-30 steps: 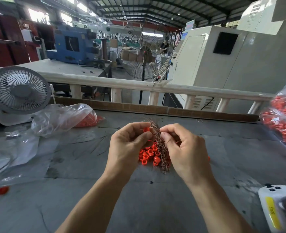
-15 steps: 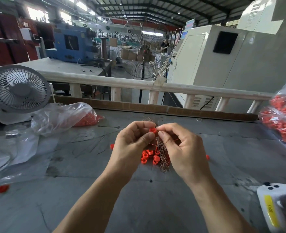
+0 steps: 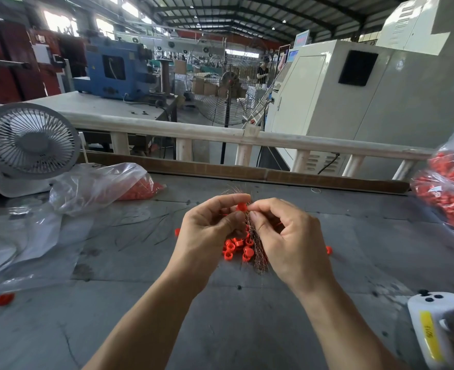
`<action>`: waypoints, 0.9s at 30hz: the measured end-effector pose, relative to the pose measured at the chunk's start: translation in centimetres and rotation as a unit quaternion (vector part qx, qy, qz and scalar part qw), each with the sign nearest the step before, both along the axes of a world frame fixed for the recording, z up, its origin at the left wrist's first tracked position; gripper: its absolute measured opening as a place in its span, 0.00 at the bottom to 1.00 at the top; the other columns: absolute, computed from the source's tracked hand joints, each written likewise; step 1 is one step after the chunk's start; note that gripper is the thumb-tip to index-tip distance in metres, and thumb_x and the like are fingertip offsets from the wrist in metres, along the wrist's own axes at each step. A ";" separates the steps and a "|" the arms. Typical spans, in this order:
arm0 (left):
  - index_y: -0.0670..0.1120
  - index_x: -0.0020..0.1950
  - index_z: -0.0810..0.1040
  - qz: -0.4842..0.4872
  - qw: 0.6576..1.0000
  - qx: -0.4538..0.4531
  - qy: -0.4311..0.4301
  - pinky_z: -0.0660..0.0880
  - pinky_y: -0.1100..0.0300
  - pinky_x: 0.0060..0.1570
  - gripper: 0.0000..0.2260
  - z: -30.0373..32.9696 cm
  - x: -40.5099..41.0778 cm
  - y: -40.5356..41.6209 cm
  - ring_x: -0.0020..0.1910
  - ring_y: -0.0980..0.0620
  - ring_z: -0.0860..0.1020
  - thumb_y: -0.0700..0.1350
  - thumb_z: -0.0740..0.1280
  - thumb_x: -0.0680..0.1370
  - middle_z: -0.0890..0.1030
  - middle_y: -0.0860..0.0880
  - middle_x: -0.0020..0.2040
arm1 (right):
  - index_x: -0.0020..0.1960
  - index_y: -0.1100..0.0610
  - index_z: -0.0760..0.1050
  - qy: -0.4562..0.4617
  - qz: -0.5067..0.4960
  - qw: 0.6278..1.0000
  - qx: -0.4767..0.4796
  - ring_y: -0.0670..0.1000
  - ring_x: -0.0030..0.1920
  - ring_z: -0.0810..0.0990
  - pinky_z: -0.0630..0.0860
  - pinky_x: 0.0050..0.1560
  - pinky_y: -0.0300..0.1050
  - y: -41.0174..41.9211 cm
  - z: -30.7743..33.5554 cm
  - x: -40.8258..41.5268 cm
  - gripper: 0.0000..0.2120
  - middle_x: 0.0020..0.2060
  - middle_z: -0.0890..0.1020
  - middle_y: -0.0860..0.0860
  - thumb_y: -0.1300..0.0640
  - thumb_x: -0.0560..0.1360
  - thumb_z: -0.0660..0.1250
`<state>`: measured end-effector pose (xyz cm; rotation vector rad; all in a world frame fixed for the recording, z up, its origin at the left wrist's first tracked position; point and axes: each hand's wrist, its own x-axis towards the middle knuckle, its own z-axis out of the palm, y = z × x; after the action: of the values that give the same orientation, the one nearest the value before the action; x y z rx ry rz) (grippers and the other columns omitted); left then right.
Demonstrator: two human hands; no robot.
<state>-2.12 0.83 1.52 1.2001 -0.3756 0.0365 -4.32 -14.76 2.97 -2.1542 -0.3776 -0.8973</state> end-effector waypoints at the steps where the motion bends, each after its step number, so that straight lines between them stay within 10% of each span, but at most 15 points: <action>1: 0.48 0.56 0.86 0.001 1.000 0.001 -0.001 0.81 0.60 0.46 0.11 0.0 0.0 0.0 0.42 0.50 0.82 0.38 0.71 0.77 0.84 0.38 0.49 | 0.50 0.49 0.84 -0.003 -0.003 1.000 -0.004 0.42 0.45 0.83 0.78 0.45 0.35 0.0 0.0 0.0 0.05 0.42 0.84 0.41 0.58 0.78 0.73; 15: 0.47 0.54 0.87 0.003 0.999 -0.022 0.023 0.81 0.60 0.46 0.10 0.0 0.1 -0.2 0.43 0.49 0.85 0.36 0.71 0.77 0.87 0.42 0.47 | 0.47 0.50 0.84 0.003 -0.031 0.999 -0.017 0.45 0.42 0.83 0.80 0.43 0.50 0.1 0.1 0.0 0.04 0.40 0.84 0.43 0.59 0.77 0.73; 27: 0.44 0.55 0.87 -0.015 0.998 -0.043 0.051 0.82 0.56 0.48 0.11 -0.1 0.4 0.4 0.43 0.49 0.84 0.42 0.71 0.74 0.86 0.41 0.46 | 0.50 0.48 0.84 0.036 -0.011 0.999 0.001 0.44 0.45 0.83 0.79 0.45 0.42 -0.2 -0.1 0.1 0.05 0.41 0.85 0.41 0.58 0.79 0.71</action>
<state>-1.77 1.20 1.39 1.1066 -0.3001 -0.0343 -4.21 -14.98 2.89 -2.1860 -0.3183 -0.8292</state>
